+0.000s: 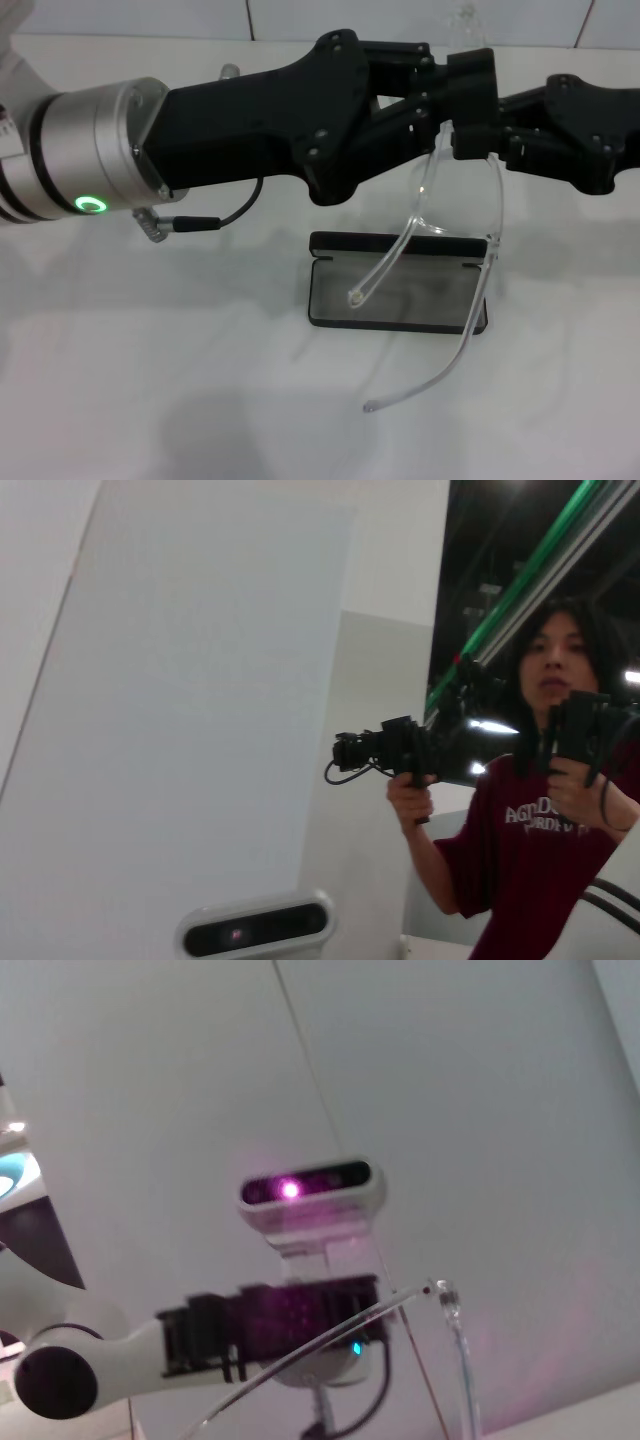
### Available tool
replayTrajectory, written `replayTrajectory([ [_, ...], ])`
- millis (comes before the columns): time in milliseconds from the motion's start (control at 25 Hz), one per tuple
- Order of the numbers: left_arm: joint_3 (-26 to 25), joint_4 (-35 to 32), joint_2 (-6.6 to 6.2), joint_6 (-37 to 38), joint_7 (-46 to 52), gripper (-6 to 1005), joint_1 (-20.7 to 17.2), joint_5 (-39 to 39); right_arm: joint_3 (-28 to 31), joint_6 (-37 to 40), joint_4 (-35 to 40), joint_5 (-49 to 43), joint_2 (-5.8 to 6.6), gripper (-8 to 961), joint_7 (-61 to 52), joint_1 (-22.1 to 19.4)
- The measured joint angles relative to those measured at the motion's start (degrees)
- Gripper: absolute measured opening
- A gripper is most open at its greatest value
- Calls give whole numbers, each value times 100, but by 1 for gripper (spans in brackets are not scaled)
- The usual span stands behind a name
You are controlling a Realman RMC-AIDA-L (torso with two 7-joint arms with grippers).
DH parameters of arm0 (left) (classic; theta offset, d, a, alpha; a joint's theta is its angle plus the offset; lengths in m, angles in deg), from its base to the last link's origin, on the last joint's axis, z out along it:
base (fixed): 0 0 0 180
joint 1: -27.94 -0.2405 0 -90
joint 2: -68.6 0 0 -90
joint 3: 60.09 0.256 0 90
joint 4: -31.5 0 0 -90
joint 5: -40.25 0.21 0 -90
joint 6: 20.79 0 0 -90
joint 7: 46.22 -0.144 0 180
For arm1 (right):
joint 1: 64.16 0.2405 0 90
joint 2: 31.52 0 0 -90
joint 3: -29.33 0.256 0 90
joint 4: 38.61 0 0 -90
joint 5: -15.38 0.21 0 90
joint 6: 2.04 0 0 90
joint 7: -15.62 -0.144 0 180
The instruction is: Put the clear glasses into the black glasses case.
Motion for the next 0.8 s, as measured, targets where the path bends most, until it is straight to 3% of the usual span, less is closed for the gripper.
replayTrajectory([
  [800, -36, 554, 4, -28, -790, 126, -4, -175, -220, 12, -20, 451, 7, 72, 21, 2],
])
